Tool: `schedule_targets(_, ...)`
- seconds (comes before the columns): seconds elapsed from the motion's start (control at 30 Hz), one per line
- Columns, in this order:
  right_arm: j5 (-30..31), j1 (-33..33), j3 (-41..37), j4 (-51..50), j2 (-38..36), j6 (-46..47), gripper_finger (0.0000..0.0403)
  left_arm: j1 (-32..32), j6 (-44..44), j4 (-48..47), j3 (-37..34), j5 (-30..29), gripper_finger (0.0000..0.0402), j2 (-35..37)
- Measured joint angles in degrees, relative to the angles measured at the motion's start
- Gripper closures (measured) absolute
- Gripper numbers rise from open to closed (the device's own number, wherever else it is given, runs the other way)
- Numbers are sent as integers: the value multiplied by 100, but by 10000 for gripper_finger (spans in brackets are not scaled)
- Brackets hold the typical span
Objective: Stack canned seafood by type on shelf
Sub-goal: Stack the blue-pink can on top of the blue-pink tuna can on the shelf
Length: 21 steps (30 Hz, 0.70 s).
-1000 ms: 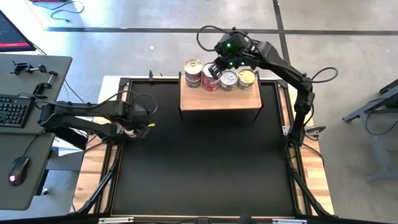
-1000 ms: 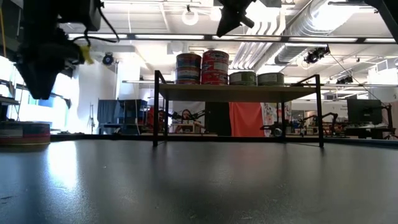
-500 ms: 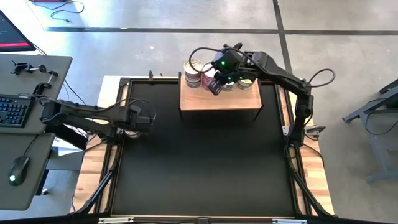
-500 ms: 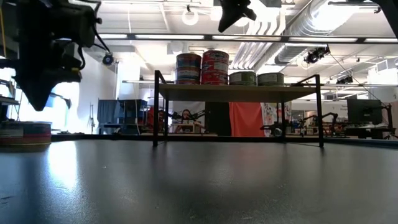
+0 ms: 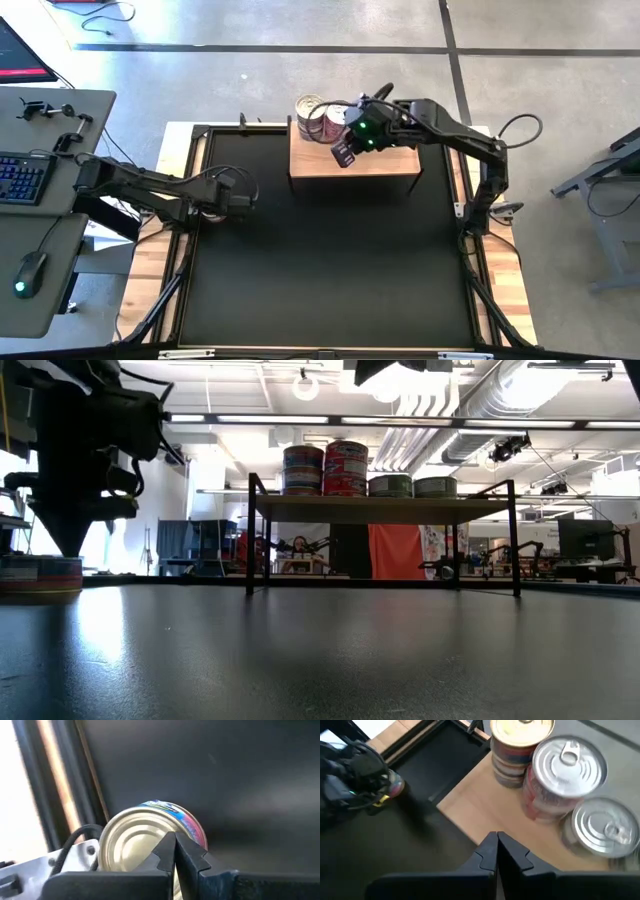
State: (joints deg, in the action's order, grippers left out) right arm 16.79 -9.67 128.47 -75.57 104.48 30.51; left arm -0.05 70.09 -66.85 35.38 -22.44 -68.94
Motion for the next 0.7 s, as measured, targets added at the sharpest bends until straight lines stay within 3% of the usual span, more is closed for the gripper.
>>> schedule_targets(0.33,744,973,4,-951,-647,1212,403,-471,280,252,67,-23,401,-178)
schedule_targets(0.53,960,1503,6,-1363,-1152,1512,403,-652,670,2458,120,239,401,-297)
schedule_targets(0.7,976,1830,8,-1357,-1464,1467,403,-1188,1174,4396,161,720,401,-941)
